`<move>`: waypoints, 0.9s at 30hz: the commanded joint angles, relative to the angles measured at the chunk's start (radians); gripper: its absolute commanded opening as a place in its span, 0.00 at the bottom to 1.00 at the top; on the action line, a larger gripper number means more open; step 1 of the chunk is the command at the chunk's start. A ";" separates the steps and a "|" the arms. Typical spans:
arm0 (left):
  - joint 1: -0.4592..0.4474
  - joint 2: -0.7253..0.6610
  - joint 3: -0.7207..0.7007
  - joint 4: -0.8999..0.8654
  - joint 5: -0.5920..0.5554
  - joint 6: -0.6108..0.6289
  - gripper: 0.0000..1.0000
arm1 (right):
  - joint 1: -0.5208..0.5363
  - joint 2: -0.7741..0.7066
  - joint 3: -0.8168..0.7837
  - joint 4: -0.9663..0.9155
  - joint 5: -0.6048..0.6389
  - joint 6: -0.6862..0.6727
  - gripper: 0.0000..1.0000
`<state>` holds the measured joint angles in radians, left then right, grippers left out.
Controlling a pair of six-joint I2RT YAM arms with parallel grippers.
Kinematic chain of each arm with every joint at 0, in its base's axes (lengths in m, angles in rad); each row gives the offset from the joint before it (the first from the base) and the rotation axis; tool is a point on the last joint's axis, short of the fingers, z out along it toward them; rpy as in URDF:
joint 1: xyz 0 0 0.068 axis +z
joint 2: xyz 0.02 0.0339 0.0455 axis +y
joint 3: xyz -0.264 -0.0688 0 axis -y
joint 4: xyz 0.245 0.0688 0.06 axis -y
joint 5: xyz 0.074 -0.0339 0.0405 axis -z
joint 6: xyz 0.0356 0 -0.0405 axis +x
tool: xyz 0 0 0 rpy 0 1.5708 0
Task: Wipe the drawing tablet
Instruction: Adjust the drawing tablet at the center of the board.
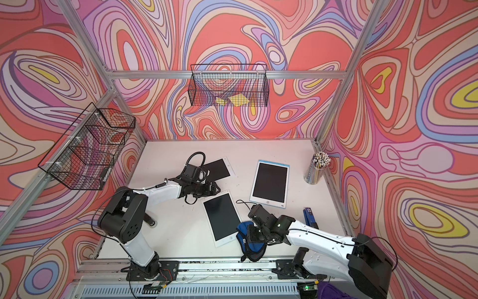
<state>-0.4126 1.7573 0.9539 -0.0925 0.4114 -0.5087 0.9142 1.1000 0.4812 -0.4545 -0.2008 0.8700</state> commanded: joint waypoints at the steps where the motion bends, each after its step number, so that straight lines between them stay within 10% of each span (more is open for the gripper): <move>1: 0.001 0.021 0.015 0.076 0.063 -0.019 0.83 | 0.016 0.040 -0.044 0.161 0.006 0.098 0.00; 27: -0.054 -0.224 -0.428 0.102 0.052 -0.060 0.83 | -0.225 0.292 0.124 0.121 0.119 -0.094 0.00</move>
<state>-0.4149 1.5219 0.5842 0.1802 0.3584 -0.5201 0.7277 1.3567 0.5766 -0.3626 -0.2016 0.8448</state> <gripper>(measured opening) 0.828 0.115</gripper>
